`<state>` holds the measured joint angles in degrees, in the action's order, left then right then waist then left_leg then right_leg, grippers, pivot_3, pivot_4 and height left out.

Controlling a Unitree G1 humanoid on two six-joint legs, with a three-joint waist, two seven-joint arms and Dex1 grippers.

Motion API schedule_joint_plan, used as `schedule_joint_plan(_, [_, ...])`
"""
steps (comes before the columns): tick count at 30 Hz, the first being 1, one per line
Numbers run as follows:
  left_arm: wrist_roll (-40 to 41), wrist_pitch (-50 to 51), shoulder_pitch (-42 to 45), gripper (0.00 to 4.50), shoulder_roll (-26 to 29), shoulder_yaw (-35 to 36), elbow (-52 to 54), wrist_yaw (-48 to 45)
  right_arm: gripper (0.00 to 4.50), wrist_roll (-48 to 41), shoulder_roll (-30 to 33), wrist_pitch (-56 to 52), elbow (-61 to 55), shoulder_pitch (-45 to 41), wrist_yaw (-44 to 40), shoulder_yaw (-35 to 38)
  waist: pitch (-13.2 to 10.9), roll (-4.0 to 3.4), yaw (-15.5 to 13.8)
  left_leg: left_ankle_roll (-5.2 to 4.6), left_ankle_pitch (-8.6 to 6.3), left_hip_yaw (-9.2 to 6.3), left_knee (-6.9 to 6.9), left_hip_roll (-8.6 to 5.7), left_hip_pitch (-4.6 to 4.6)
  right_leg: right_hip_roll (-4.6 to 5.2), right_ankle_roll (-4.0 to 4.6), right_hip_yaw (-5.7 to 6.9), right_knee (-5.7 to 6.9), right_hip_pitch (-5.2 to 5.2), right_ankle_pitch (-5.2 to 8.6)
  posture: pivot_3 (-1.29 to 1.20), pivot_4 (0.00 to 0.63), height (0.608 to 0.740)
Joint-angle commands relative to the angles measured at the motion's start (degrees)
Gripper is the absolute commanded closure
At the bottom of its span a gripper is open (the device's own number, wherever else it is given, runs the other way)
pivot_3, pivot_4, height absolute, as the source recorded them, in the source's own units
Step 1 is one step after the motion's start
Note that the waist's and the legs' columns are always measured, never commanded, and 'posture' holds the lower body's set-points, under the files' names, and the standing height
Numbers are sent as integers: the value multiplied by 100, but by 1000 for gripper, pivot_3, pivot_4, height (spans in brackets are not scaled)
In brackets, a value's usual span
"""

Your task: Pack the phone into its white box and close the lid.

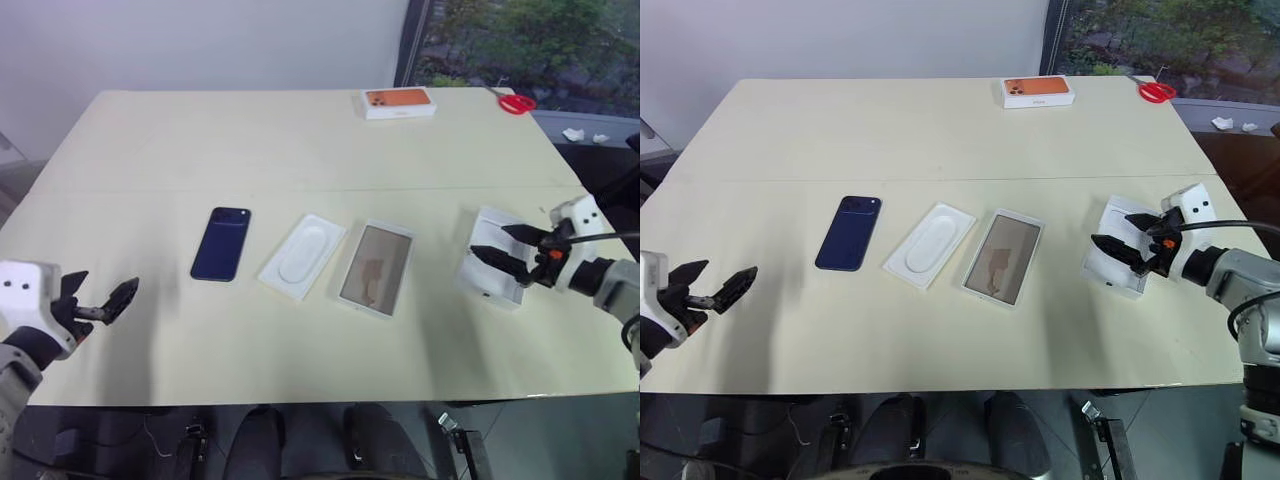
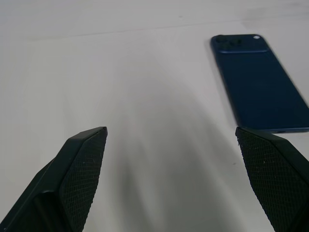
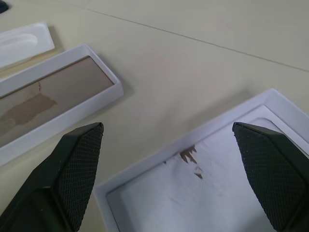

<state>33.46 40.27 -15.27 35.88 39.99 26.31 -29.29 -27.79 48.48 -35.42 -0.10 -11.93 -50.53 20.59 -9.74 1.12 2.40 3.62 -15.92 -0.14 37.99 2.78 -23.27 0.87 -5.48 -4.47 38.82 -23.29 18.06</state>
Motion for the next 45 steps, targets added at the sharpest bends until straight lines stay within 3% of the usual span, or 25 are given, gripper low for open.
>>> schedule_joint_plan(1, [81,-10,-97,24,12,252,201,68,25,2,142,98,-42,-99,-21,84,0,0,15,0,0,-1,0,2,1,-2,0,0,0,0,0,0,150,731])
schedule_joint_plan(32, [144,3,199,24,-54,-230,97,244,25,154,-240,374,-385,-299,403,-399,0,0,-3,0,0,-1,2,1,1,-2,0,0,2,2,0,0,150,731])
schedule_joint_plan(40, [169,130,564,24,-21,-735,96,200,25,123,-314,332,-759,-169,387,-532,0,0,-7,0,0,-2,3,1,1,-2,0,1,4,3,-1,0,150,731])
schedule_joint_plan(45, [588,588,1072,24,-104,-1531,541,126,25,30,-384,183,-1154,-123,401,-687,0,0,-21,0,0,-3,6,1,0,-2,-1,2,7,3,-1,0,150,731])
